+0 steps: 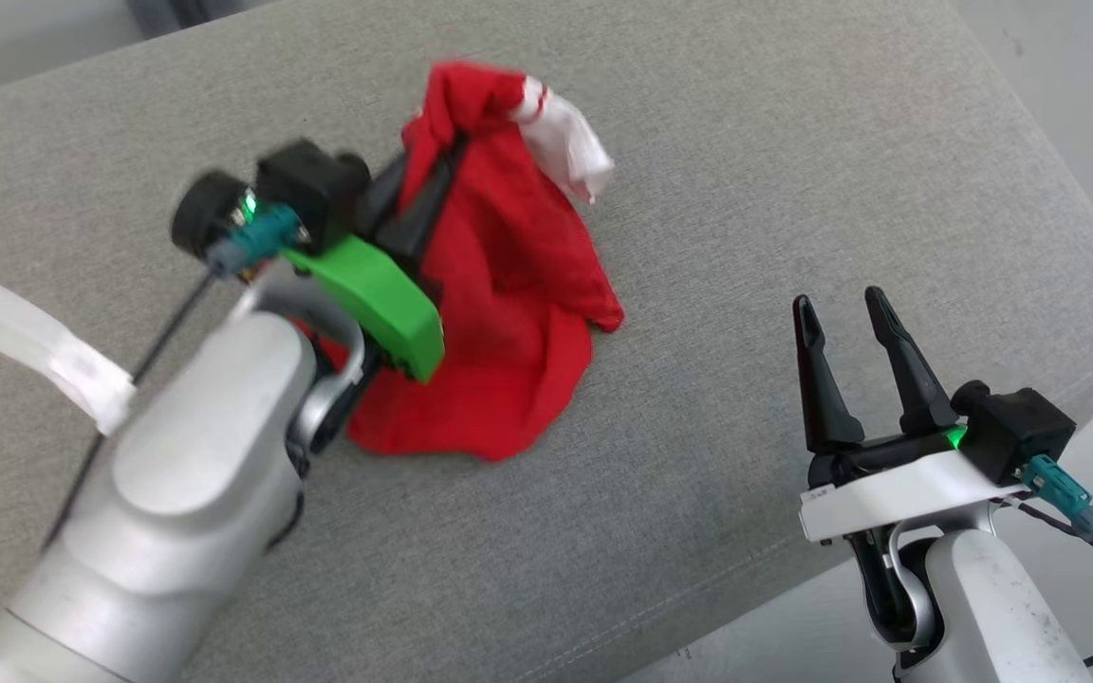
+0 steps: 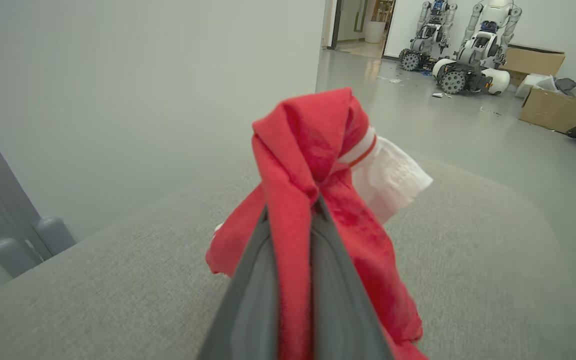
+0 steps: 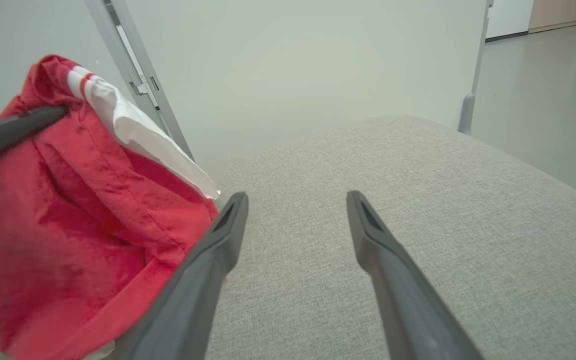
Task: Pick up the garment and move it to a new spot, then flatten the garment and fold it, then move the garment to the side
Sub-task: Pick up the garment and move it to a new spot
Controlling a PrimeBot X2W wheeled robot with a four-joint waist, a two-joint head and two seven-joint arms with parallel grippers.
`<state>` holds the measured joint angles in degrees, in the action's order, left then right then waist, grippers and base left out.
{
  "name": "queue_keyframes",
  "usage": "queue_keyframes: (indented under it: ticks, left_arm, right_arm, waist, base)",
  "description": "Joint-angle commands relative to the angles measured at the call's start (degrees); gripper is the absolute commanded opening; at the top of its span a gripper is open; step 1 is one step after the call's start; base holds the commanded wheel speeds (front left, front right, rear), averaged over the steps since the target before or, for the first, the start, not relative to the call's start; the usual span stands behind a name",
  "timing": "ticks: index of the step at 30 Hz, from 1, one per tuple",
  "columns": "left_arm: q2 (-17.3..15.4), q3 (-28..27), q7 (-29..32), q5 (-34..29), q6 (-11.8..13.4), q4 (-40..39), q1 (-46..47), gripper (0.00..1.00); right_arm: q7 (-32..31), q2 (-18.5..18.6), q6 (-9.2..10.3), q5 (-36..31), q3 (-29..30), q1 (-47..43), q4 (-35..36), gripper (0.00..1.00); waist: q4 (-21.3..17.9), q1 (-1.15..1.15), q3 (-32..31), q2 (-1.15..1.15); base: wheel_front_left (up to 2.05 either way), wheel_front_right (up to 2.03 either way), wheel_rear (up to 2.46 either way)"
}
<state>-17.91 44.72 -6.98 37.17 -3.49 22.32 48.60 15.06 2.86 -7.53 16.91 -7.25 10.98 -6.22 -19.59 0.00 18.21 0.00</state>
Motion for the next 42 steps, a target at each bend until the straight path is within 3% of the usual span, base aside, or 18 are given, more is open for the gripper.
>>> queue_keyframes:
  ticks: [1, 2, 3, 10, 19, 28, 42]
  left_arm:
    - [0.65, 0.45, -0.81, 0.39, 0.29, 0.85, -1.60, 0.00]
    - [1.30, 0.82, -1.37, 0.58, 0.19, 1.53, -2.42, 0.72]
    - [1.77, 1.04, -1.86, 0.53, 0.16, 2.05, -2.94, 1.00]
    - [2.90, -0.47, -6.02, 0.81, 0.46, 2.45, -2.70, 1.00]
    - [-2.44, -8.40, -8.15, 1.53, 4.34, 0.89, -8.55, 1.00]
    - [-5.71, -18.70, -8.16, -2.11, 5.61, -4.72, -20.87, 1.00]
    - [-2.78, -32.22, -8.18, -9.06, 5.46, -12.12, -40.73, 1.00]
  right_arm:
    - [0.18, 0.05, 0.08, -0.30, 0.00, 0.16, -0.23, 1.00]
    - [0.18, 0.05, 0.08, -0.33, -0.17, 0.11, -0.38, 1.00]
    - [0.17, 0.05, 0.08, -0.35, -0.26, 0.07, -0.51, 1.00]
    - [0.17, 0.05, 0.08, -1.35, 0.39, -1.60, -1.50, 1.00]
    - [0.18, 0.08, 0.08, -3.61, 1.34, -3.30, -1.95, 1.00]
    - [0.17, 0.08, 0.08, -5.16, 1.24, -4.43, -2.29, 1.00]
    - [0.17, 0.08, 0.08, -6.64, 1.31, -7.22, -2.52, 1.00]
  waist:
    - [0.62, 0.00, -0.45, 0.00]
    - [0.82, 0.00, -0.68, 0.00]
    - [1.00, 0.00, -0.90, 0.00]
    - [3.59, 0.00, -4.69, 0.00]
    - [9.75, 0.00, -10.14, 0.00]
    - [15.27, 0.00, -13.66, 0.00]
    - [20.85, 0.00, -17.86, 0.00]
  base:
    - [0.00, 0.00, 0.00]
    - [0.00, 0.00, 0.00]
    - [0.00, 0.00, 0.00]
    - [0.00, 0.00, 0.00]
    - [0.00, 0.00, 0.00]
    - [0.00, 0.00, 0.00]
    - [0.00, 0.00, 0.00]
